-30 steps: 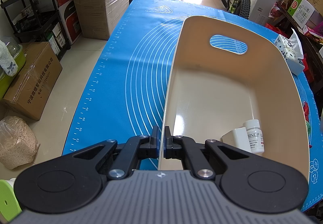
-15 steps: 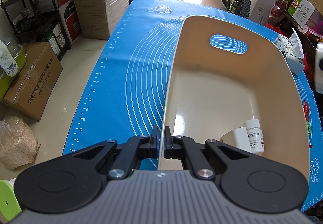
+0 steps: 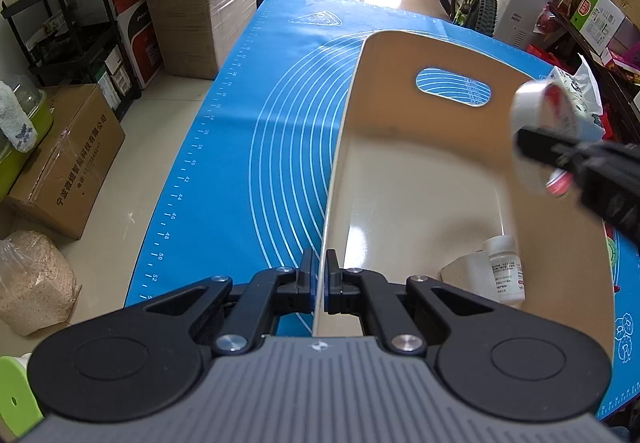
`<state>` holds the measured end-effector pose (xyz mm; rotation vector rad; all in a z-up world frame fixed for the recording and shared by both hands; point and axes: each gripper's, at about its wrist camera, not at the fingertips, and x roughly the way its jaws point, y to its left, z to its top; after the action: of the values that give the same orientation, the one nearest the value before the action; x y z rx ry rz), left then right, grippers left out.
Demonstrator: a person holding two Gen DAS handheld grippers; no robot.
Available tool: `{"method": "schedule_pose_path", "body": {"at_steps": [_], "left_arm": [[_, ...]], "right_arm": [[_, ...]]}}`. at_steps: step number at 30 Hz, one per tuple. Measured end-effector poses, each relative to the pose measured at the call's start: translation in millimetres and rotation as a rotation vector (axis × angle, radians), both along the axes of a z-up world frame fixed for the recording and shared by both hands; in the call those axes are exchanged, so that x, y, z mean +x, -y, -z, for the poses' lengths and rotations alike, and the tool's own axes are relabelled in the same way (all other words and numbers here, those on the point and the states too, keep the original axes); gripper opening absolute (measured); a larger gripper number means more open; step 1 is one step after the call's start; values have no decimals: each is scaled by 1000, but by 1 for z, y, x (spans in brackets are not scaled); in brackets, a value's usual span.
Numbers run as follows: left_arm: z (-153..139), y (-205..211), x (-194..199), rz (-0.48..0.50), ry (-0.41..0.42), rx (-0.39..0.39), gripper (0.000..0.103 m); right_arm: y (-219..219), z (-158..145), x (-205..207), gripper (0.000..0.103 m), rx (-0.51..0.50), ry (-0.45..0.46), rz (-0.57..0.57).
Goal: Organize rigid objects
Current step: 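Carry the tape roll into the basket and open the right gripper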
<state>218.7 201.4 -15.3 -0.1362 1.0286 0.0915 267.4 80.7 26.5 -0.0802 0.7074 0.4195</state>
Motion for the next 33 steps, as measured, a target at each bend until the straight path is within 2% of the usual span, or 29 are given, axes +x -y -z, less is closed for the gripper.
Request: {"method": "schedule_pose_path", "body": {"at_steps": [5,10,16,20,22,27,33], "left_arm": [[0,1,1,1,0,2,5],[0,1,1,0,0,2,5],[0,1,1,0,0,2,5],[0,1,1,1,-1,3,5],[0,1,1,1,0,3,5],[0,2,1,1,0,3,5],[0,2,1,0,-1,3,5]], "right_arm": [[-12,20,-2,16,-21,-72,-24],[-18,41,1,16,-60,-184,-54],[-21,52,0,17,-78,-242,-57],[-8,47,-3,22,-34,-232,-39],[-3,41,-5,37,-13,-220,-40],[11,24,-13,52,35,-161,-27],[38,5,-22,56,73,-113,5]]}}
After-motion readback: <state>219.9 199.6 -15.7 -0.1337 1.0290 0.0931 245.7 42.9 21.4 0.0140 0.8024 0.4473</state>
